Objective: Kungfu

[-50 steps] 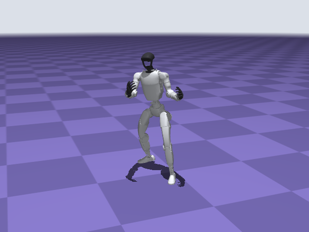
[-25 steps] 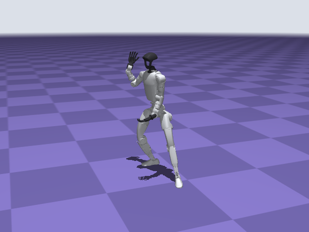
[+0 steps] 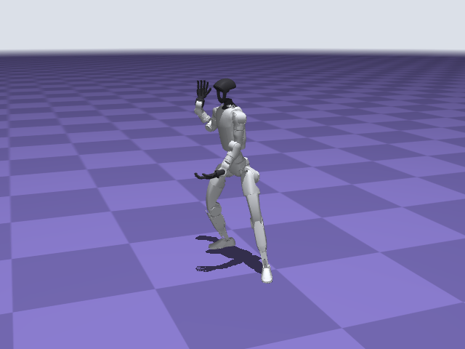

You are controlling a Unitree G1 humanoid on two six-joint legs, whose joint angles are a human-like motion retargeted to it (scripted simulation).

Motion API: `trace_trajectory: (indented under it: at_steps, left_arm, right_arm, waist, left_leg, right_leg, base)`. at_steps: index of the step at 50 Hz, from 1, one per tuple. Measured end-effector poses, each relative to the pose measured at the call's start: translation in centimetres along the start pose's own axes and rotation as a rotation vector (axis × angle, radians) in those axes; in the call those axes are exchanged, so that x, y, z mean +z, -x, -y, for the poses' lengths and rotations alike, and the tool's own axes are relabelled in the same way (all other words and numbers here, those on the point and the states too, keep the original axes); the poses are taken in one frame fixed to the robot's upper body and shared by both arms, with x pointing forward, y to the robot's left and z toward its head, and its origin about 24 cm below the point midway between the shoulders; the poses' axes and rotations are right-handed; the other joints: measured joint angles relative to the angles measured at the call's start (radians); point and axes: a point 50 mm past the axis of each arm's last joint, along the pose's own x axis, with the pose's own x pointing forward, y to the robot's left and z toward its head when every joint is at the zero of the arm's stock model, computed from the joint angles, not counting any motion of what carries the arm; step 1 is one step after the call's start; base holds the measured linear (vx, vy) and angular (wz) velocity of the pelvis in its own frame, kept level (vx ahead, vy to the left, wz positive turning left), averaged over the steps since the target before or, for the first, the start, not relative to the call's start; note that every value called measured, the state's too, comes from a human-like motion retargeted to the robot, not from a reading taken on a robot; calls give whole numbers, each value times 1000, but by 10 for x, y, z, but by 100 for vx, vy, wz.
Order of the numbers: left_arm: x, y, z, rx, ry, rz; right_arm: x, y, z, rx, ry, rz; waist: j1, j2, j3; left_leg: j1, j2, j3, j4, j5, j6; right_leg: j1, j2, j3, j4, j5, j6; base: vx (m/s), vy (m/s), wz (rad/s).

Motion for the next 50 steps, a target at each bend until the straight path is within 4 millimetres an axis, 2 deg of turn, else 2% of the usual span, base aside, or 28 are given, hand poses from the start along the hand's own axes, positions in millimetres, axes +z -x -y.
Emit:
trace_trajectory:
  at_steps: [9,22,27,31,34,37,39,42,44,46,48,50]
  left_arm:
    - [2,-6,5,-34,-61,-26]
    - [8,-5,4,-29,-151,-52]
    - [19,-3,1,-31,-255,-92]
    - [33,3,-6,-23,-391,-157]
    - [48,13,-16,16,-531,-232]
    - [65,28,-30,87,-701,-331]
    - [75,41,-40,152,-818,-418]
    - [85,66,-59,268,-991,-598]
    - [86,88,-71,342,-1097,-746]
    - [83,110,-83,413,-1191,-901]
    - [76,131,-93,462,-1265,-1053]
    - [68,155,-103,512,-1310,-1207]
  right_arm:
    - [-2,-2,-6,107,41,6]
    - [-9,3,0,126,83,-51]
    - [-19,12,8,127,124,-138]
    - [-34,32,17,138,144,-280]
    - [-49,58,23,178,153,-432]
    - [-65,94,29,242,144,-627]
    - [-75,126,31,290,120,-783]
    - [-82,185,32,353,38,-1049]
    - [-79,229,32,355,-45,-1255]
    - [-67,273,23,309,-152,-1442]
    - [-49,309,7,218,-267,-1586]
    - [-30,339,-22,90,-388,-1683]
  waist:
    - [-5,-11,10]
    - [15,-12,23]
    - [34,-4,42]
    - [61,7,64]
    - [84,17,78]
    - [114,26,95]
    - [145,33,104]
    - [204,38,103]
    - [247,37,98]
    - [293,40,93]
    - [344,44,87]
    - [424,40,62]
  left_leg:
    - [-5,1,-4,-2,-1,9]
    - [-8,0,-2,-3,0,17]
    - [-17,-6,-8,2,-3,24]
    - [-45,-14,-44,23,-15,35]
    - [-93,-16,-87,67,-35,42]
    - [-178,-11,-163,158,-68,42]
    - [-235,-12,-213,220,-93,40]
    - [-308,-40,-289,289,-131,39]
    - [-352,-72,-350,321,-151,27]
    - [-390,-109,-393,346,-167,24]
    - [-427,-148,-427,363,-176,29]
    - [-475,-158,-467,372,-171,21]
  right_leg:
    - [8,5,-7,-24,14,-3]
    - [46,-1,-43,-66,36,-2]
    - [87,-7,-76,-107,59,5]
    - [128,-13,-113,-150,86,17]
    - [154,-19,-145,-180,106,28]
    - [178,-29,-186,-206,126,42]
    - [193,-34,-211,-218,137,53]
    - [215,-45,-244,-228,149,76]
    - [230,-53,-258,-228,153,95]
    - [257,-57,-281,-233,158,118]
    - [295,-50,-311,-245,163,143]
    - [312,-6,-337,-272,180,148]
  base:
    - [0,1,0]
    - [2,3,5]
    - [7,15,27]
    - [8,20,44]
    - [8,24,65]
    - [6,29,85]
    - [2,25,91]
    - [11,32,99]
    - [11,27,119]
    - [16,38,156]
    - [11,33,191]
    - [1,7,170]
